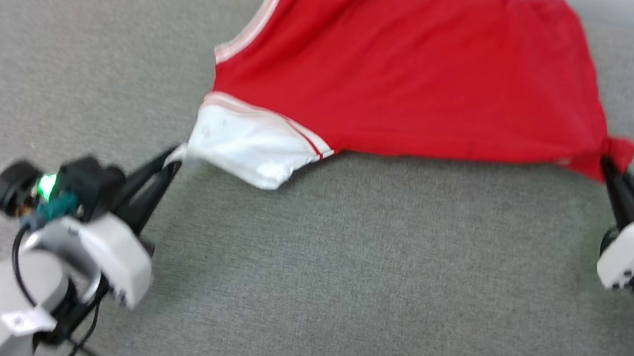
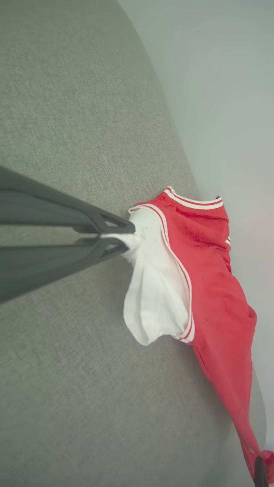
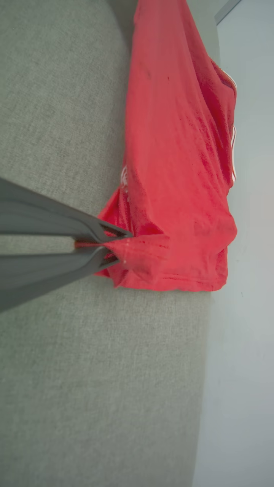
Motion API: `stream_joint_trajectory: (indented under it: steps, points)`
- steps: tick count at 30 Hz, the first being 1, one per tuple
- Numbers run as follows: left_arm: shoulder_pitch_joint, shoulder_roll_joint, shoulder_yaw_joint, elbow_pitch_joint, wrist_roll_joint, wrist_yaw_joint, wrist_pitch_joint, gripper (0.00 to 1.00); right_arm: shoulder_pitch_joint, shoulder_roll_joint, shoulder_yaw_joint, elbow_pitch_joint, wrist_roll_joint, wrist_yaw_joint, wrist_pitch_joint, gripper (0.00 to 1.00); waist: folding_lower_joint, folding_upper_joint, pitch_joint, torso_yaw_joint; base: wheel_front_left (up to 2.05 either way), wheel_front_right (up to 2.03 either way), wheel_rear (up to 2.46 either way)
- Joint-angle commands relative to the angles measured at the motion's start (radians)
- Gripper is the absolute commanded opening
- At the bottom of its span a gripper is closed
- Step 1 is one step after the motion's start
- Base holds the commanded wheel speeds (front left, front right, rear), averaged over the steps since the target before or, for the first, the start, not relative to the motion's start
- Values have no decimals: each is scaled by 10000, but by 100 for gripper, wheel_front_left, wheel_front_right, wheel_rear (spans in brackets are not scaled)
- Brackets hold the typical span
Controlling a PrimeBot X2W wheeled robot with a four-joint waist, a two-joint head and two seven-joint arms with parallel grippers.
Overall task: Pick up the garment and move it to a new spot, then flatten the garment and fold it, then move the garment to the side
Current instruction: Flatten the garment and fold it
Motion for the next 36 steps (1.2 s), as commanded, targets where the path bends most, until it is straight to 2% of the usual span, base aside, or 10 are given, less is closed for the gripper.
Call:
stream_joint_trajectory:
  steps: [1, 7, 13, 23, 30, 36]
  points:
    - [363, 155, -19, -241, -105, 98, 81, 0, 353, -18, -51, -36, 254, -17, 111, 0, 3, -1, -415, 91, 0, 0, 0]
    - [1864, 718, -394, -1317, -502, 358, 602, 0, 1578, -294, 147, -268, 1142, -17, 880, 0, 3, -1, -1105, 140, 0, 0, 0]
    - [2837, 924, -913, -2025, -743, 442, 1117, 0, 2789, -723, 191, -746, 2079, -15, 1588, 0, 3, -1, -1835, 197, 0, 0, 0]
    - [4322, 1646, -1510, -3275, -1394, 471, 1836, 0, 5038, -1514, 134, -2474, 3507, -14, 2563, 0, 3, -1, -2759, 300, 0, 0, 0]
    - [5118, 2185, -1664, -3927, -1848, 631, 2079, 0, 6830, -2220, -271, -3656, 4151, -14, 3140, 0, 3, -1, -3027, 370, 0, 0, 0]
    - [5267, 2339, -1638, -4270, -1993, 669, 2034, 0, 7900, -2263, -891, -4522, 4060, -14, 3345, 0, 3, -1, -3032, 342, 0, 0, 0]
